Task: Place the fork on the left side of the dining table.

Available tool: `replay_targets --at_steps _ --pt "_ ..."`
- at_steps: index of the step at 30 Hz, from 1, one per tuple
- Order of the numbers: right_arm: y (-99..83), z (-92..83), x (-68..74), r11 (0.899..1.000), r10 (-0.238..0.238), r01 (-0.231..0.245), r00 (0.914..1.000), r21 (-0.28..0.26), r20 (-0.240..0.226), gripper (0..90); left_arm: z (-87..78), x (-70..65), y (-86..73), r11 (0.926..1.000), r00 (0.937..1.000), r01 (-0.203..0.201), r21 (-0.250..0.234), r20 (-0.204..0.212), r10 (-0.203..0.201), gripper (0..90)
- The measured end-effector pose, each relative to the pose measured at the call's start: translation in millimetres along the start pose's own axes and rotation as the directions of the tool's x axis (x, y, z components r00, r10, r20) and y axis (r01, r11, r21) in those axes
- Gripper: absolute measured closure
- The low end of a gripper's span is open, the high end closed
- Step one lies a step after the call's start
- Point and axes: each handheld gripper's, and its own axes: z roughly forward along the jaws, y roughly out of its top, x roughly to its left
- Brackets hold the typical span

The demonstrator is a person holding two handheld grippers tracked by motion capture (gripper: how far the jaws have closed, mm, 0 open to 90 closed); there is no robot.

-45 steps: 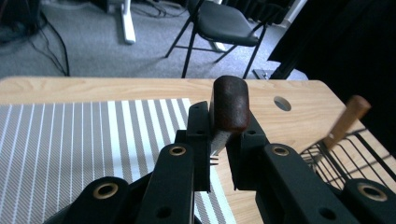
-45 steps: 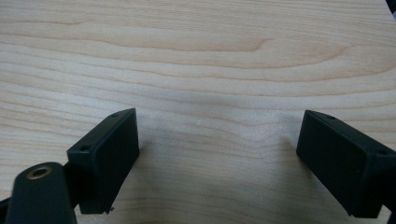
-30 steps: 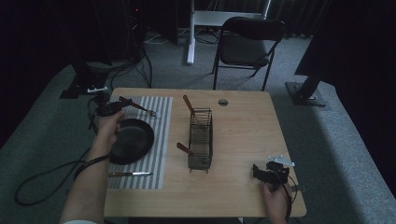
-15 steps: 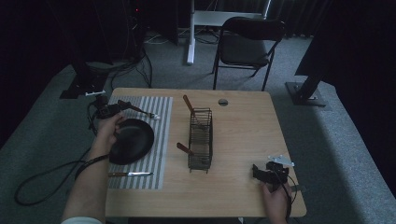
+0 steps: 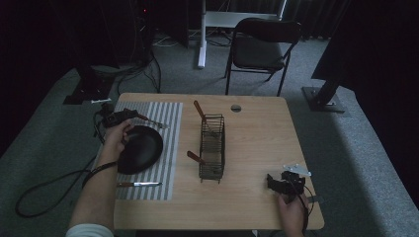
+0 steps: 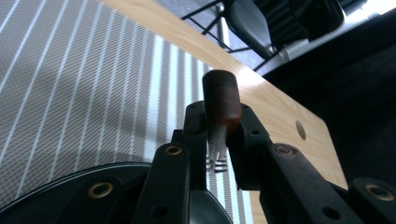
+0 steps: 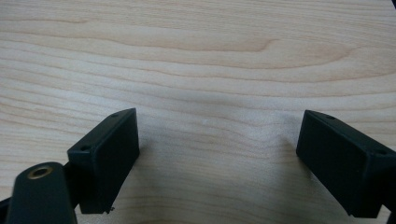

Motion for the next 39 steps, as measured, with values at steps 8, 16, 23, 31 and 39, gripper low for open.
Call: replay_targets --at_steps 8,16,23,31,39 --pt "-0.1 -0.1 0.2 1.0 -0.001 0.001 1.0 0.0 -0.001 12.6 5.7 10.5 0.2 0.9988 0.9985 0.049 0.004 -0.025 -0.049 66.0" --pt "-0.3 -0.3 0.5 1.0 -0.005 0.005 1.0 0.0 -0.004 12.6 14.1 11.6 0.3 0.9968 0.9902 0.077 0.021 -0.118 -0.074 37.2" --pt "-0.3 -0.3 0.4 1.0 -0.006 0.006 1.0 -0.001 -0.004 12.6 22.8 6.8 1.4 0.992 0.9702 0.098 0.079 -0.23 -0.078 17.9" --pt "-0.4 -0.3 0.4 1.0 -0.006 0.006 1.0 0.0 -0.005 12.6 23.9 2.7 3.1 0.9944 0.9344 0.029 0.102 -0.356 0.009 9.7" --pt "-0.3 -0.3 0.5 1.0 -0.006 0.006 1.0 0.0 -0.005 12.6 26.3 0.0 3.8 0.9888 0.9035 -0.019 0.148 -0.421 0.08 9.8"
